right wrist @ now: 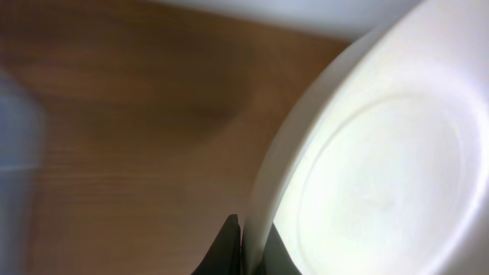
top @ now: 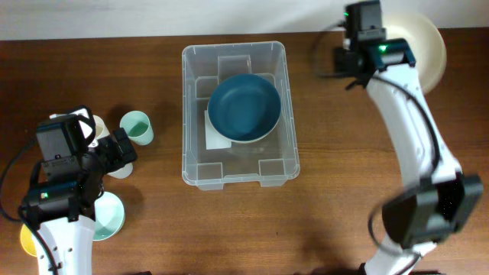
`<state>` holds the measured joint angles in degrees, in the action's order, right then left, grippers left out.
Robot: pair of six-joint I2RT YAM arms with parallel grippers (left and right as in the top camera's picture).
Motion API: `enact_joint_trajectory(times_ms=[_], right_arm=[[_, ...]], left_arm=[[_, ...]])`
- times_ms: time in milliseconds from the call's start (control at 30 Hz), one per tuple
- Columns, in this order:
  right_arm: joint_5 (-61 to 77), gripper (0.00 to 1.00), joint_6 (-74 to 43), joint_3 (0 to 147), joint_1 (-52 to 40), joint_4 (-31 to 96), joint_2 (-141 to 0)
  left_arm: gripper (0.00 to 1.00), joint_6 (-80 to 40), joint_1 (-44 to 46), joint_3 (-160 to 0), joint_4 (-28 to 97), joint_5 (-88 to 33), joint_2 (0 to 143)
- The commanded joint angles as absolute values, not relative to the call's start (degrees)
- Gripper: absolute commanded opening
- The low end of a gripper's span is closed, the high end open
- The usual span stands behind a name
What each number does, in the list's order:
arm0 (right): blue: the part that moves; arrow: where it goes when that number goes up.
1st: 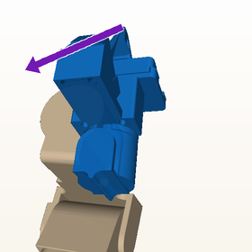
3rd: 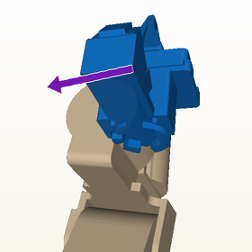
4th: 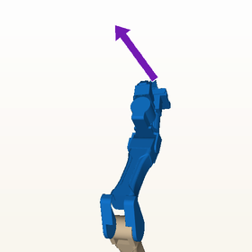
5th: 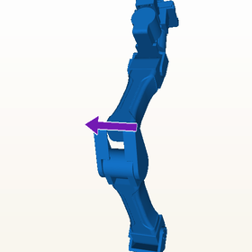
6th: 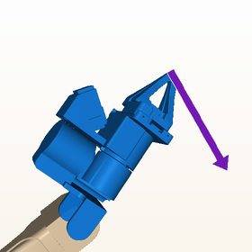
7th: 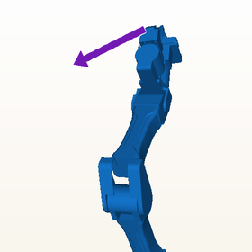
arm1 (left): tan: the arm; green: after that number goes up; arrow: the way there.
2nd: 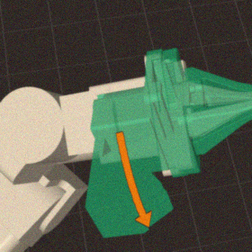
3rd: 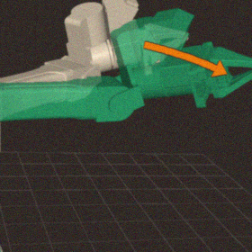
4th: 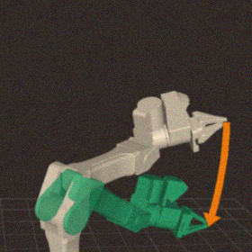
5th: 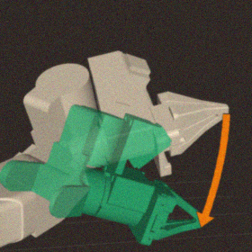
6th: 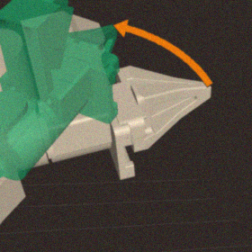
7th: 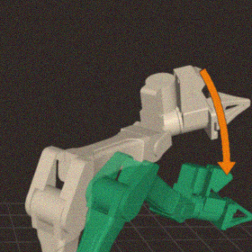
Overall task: Pack container
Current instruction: 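Carry the cream bowl over the container and lower it onto the teal plate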
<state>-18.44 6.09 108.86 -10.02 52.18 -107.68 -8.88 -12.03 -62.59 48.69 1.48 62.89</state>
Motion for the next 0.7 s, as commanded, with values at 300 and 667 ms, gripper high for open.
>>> enact_joint_trajectory(times_ms=[300,667], right_arm=[[-7.86,0.04,32.36,109.89,-36.36,54.78,-104.51],[-0.19,0.04,32.82,109.67,-40.42,57.04,-113.80]], left_arm=[[0.99,-9.39,-12.27,-63.59,48.71,0.84,62.52],[0.99,-9.39,-12.27,-63.59,48.73,0.84,62.52]])
